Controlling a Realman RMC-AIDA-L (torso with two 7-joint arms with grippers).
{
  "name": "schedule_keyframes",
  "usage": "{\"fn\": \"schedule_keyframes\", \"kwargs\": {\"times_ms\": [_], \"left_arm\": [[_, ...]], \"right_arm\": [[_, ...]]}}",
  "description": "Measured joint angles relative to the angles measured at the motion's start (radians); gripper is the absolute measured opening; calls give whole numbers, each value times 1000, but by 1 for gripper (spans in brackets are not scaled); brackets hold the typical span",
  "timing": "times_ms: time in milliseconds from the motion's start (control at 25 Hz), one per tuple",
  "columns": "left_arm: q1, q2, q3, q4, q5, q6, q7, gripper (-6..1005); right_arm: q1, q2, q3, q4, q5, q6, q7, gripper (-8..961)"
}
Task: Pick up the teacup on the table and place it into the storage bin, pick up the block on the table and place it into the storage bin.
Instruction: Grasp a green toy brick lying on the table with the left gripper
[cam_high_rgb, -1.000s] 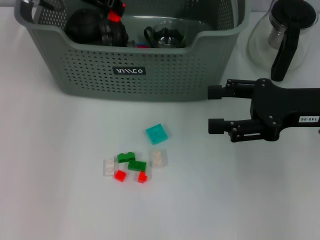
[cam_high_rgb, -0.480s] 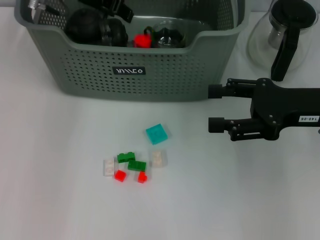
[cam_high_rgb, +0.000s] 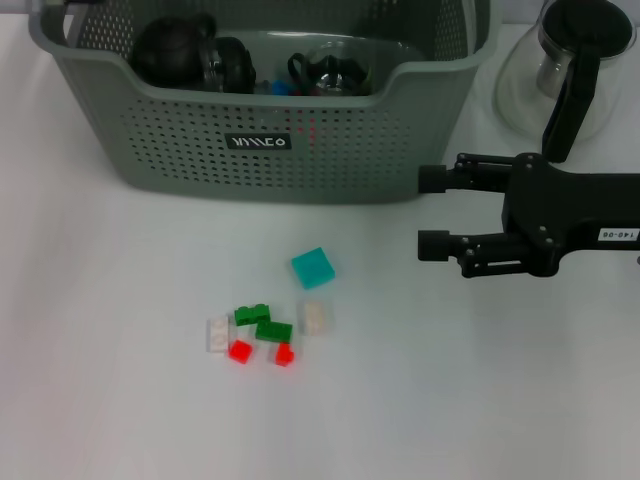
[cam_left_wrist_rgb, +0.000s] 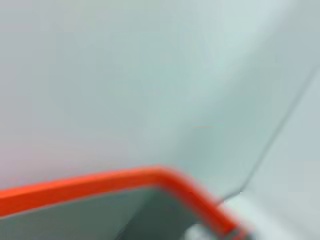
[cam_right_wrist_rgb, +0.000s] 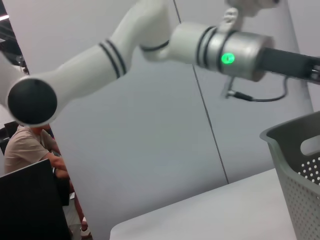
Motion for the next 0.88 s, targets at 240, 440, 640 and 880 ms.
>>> {"fn": "schedule_keyframes", "kwargs": {"times_ms": [240,440,640,880], "left_arm": [[67,53,-238,-287,-436,310,275,678],[71,157,-281,-603,-488,522,413,676],[153,134,-253,-548,-394,619,510,675],[175,112,-164,-473,-125,656,569,652]], "right_arm": [[0,1,2,0,4,7,0,849],[1,2,2,-4,4,11,0,850],[1,4,2,-5,4,15,0,851],[5,3,2,-1,-1,29,0,851]]}}
